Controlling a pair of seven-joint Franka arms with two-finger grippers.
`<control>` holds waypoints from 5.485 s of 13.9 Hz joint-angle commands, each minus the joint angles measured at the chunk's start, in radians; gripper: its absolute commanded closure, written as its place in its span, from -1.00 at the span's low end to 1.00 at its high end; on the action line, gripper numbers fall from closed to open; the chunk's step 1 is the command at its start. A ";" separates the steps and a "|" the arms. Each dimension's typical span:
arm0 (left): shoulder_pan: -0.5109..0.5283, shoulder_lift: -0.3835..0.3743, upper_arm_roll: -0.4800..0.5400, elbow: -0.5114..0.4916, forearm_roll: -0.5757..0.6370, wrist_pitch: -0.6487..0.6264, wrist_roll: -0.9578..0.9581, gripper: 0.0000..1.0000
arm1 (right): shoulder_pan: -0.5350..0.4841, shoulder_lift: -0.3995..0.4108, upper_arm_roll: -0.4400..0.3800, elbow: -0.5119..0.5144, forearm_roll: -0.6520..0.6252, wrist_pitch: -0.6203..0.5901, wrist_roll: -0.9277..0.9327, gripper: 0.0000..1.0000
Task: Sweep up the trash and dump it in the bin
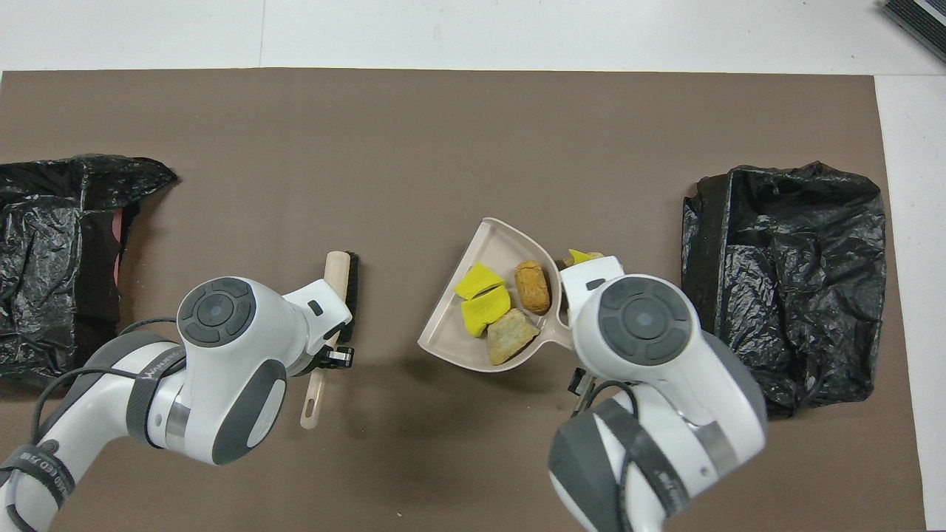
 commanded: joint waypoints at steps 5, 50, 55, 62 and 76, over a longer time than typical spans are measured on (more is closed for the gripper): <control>-0.162 -0.013 -0.014 0.003 0.026 -0.055 -0.290 1.00 | -0.385 -0.145 -0.003 0.096 -0.003 -0.210 -0.366 1.00; 0.557 0.007 -0.008 0.423 0.046 -0.251 0.417 -1.00 | -0.231 0.235 0.311 0.387 0.009 -0.162 0.837 1.00; 0.487 0.074 -0.020 0.636 0.103 -0.466 0.210 -1.00 | -0.107 0.621 0.310 0.764 0.016 -0.013 1.156 1.00; 0.482 0.025 -0.037 0.676 0.099 -0.576 0.224 -1.00 | -0.027 0.811 0.308 0.863 0.008 0.159 1.267 1.00; 0.407 -0.044 -0.043 0.618 0.090 -0.610 0.296 -1.00 | -0.027 0.425 0.336 0.475 0.119 0.092 1.220 -1.00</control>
